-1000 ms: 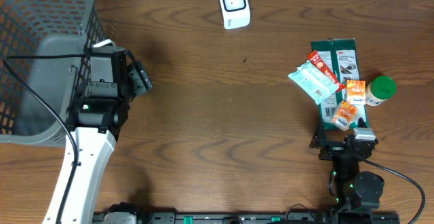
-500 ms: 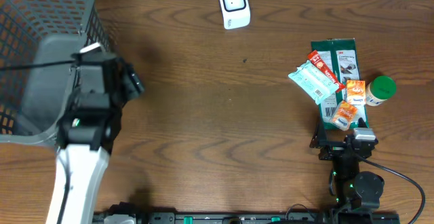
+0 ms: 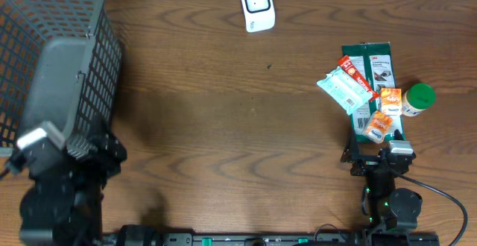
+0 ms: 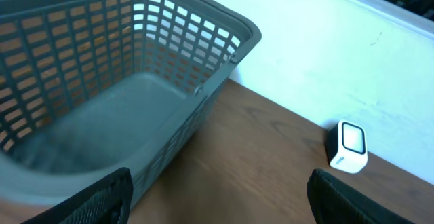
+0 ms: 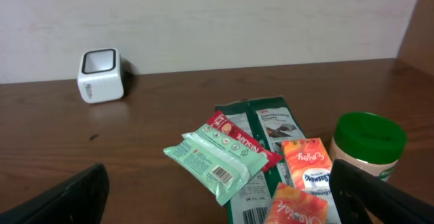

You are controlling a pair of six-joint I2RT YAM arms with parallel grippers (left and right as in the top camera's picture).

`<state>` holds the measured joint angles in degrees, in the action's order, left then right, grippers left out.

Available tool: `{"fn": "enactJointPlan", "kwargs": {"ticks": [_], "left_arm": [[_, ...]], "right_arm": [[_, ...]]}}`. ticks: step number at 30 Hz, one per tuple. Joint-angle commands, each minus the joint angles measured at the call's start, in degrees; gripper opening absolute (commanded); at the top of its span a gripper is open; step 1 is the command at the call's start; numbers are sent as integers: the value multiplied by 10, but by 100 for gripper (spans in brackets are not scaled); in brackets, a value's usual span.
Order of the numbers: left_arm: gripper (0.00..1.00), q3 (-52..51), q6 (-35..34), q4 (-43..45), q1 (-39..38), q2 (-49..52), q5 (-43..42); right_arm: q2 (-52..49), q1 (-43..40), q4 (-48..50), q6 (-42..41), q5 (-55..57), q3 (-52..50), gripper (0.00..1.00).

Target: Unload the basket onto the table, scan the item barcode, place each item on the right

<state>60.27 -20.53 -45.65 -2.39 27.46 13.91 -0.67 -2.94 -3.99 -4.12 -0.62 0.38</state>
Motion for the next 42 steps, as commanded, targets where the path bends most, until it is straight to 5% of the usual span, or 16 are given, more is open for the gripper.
{"fn": "enactJointPlan", "kwargs": {"ticks": [1,14,24,36,42], "left_arm": [[83,-15,7,-19,2,-40,7],[83,-133,7,-22,2,-226,7],[83,-195,1,79,2,-273,-9],[83,-360,1,494,2,-273,-116],[83,-444,0,635,2,-273,-120]], "right_arm": [[4,-4,-2,-8,3,-1,99],[4,-4,-2,-8,3,-1,99],[4,-4,-2,-8,3,-1,99],[4,-4,-2,-8,3,-1,99],[4,-4,-2,-8,3,-1,99]]}}
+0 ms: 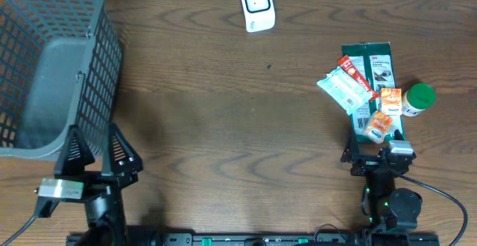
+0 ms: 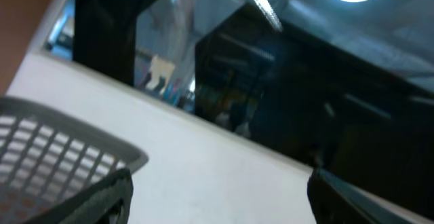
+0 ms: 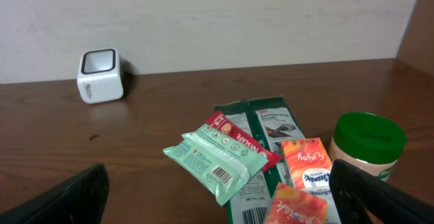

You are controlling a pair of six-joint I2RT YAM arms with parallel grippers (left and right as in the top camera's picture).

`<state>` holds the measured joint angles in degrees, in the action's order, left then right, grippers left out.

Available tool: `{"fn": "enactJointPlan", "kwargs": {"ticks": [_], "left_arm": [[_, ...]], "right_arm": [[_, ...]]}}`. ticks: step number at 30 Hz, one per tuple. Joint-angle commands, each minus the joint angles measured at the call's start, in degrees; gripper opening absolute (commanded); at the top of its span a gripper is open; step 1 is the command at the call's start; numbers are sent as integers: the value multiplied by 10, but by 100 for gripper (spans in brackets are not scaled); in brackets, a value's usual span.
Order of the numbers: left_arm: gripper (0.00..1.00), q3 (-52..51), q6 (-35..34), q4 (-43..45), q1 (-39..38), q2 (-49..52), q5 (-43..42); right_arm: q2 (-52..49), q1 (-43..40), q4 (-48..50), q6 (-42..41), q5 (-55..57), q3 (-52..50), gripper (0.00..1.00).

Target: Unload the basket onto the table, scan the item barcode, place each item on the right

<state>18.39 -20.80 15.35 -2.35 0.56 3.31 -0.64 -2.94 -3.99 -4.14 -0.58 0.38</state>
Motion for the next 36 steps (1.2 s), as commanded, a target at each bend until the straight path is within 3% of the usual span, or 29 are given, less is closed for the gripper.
{"fn": "enactJointPlan", "kwargs": {"ticks": [1,8,23,31,36], "left_arm": [[83,-37,3,36,2,-4,-14],[83,-99,3,77,2,-4,-14],[83,-177,3,75,2,-4,-12],[83,-182,7,-21,2,-5,-12],[83,-182,43,-76,2,-5,-12]], "right_arm": [[3,-4,-2,-7,3,-1,99],[3,-4,-2,-7,3,-1,99],[3,-4,-2,-7,3,-1,99],[3,-4,-2,-7,3,-1,99],[3,-4,-2,-7,3,-1,99]]}}
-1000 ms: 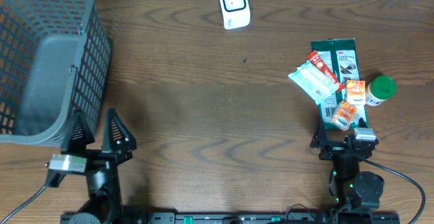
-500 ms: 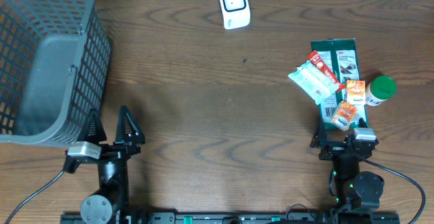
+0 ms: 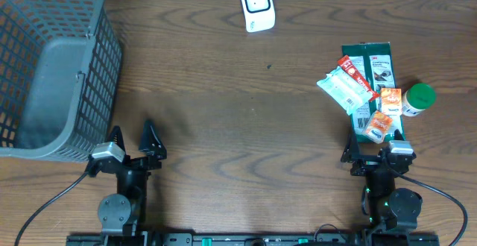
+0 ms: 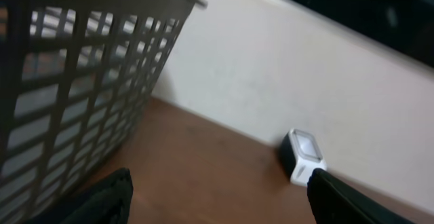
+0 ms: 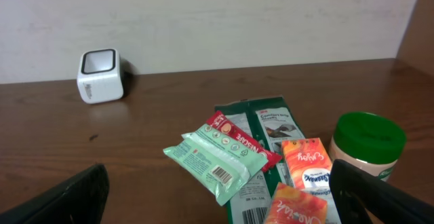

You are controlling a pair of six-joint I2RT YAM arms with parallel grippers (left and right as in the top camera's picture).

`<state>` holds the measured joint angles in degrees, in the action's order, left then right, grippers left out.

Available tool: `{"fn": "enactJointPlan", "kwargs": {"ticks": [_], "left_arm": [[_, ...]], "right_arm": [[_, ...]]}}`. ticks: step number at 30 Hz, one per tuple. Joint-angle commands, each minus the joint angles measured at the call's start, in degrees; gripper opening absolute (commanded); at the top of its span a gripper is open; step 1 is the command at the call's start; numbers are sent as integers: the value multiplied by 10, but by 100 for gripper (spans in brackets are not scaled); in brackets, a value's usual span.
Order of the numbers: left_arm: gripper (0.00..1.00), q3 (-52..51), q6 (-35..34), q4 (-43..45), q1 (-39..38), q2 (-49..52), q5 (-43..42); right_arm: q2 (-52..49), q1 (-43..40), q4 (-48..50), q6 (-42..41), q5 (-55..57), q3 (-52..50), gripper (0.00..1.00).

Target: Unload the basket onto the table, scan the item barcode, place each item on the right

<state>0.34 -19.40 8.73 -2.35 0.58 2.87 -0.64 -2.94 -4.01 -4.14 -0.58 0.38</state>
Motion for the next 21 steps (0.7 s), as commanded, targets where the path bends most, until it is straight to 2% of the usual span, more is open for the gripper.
{"fn": "enactJointPlan", "kwargs": {"ticks": [1,10,21], "left_arm": [[83,-1,41,-19,2,-5,-10],[83,-1,217,-36,2,-5,-94],[83,-1,226,-118,5,-5,-93]], "right_arm": [[3,-4,-2,-7,3,-1,99],[3,-4,-2,-7,3,-1,99],[3,-4,-2,-7,3,-1,99]]}}
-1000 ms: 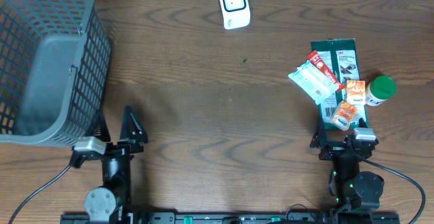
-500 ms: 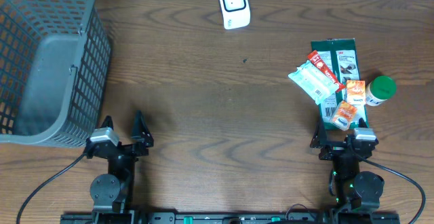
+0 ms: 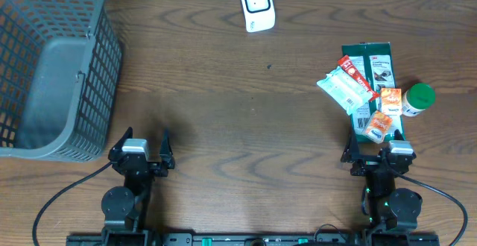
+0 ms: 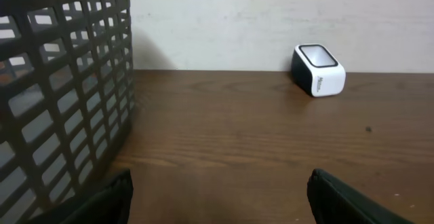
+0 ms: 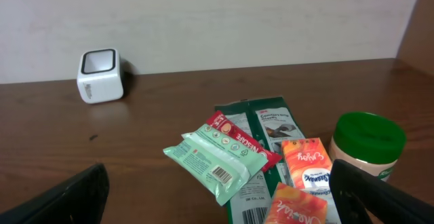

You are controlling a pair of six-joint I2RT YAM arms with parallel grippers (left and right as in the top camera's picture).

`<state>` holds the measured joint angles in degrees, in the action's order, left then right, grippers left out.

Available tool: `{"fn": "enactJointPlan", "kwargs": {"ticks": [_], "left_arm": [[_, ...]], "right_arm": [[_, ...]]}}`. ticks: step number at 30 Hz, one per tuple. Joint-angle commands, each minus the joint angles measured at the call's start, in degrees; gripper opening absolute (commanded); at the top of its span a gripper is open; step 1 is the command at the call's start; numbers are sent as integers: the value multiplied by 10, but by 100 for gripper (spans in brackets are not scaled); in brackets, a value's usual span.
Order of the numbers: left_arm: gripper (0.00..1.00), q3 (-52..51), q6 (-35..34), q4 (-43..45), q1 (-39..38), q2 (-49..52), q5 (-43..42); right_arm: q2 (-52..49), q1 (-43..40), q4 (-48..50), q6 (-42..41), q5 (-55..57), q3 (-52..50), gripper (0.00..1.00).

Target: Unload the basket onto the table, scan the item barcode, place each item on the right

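The white barcode scanner [image 3: 257, 6] stands at the table's far edge, also in the left wrist view as the scanner [image 4: 319, 70]. At the right lies a pile: a mint pouch [image 5: 217, 159] with its barcode up, a red stick pack [image 5: 244, 139], a dark green pack [image 5: 271, 125], two orange packets [image 5: 308, 166] and a green-lidded jar [image 5: 369, 142]. My right gripper [image 3: 375, 147] stands open just in front of the pile, holding nothing. My left gripper [image 3: 139, 145] is open and empty at the front left, facing the scanner.
A tall grey mesh basket [image 3: 52, 67] fills the far left of the table; its wall [image 4: 61, 95] stands close to the left gripper's left side. Bare brown wood [image 3: 238, 112] lies between the basket and the pile.
My left gripper has shifted a little to the right along the front edge, and its camera now looks level across the table at the scanner. The right arm and the pile have not changed.
First my left arm stood raised beside the basket, looking into it. Then it was low at the front edge, its camera pointing up at the ceiling. After that it viewed the basket wall and scanner at a tilt, and now level. The right arm stayed still throughout.
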<state>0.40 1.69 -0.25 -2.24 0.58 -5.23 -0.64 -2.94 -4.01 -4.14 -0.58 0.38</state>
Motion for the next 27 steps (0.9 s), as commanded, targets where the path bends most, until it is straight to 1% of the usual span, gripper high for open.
{"fn": "enactJointPlan", "kwargs": {"ticks": [1,5,27], "left_arm": [[83,-2,16,-34,3,-5,-11],[83,-2,28,-33,3,-5,-12],[83,-2,28,-33,3,-3,-12]], "right_arm": [[3,-4,-2,-7,3,-1,99],[3,-4,-2,-7,3,-1,99],[3,-4,-2,-7,3,-1,99]]}}
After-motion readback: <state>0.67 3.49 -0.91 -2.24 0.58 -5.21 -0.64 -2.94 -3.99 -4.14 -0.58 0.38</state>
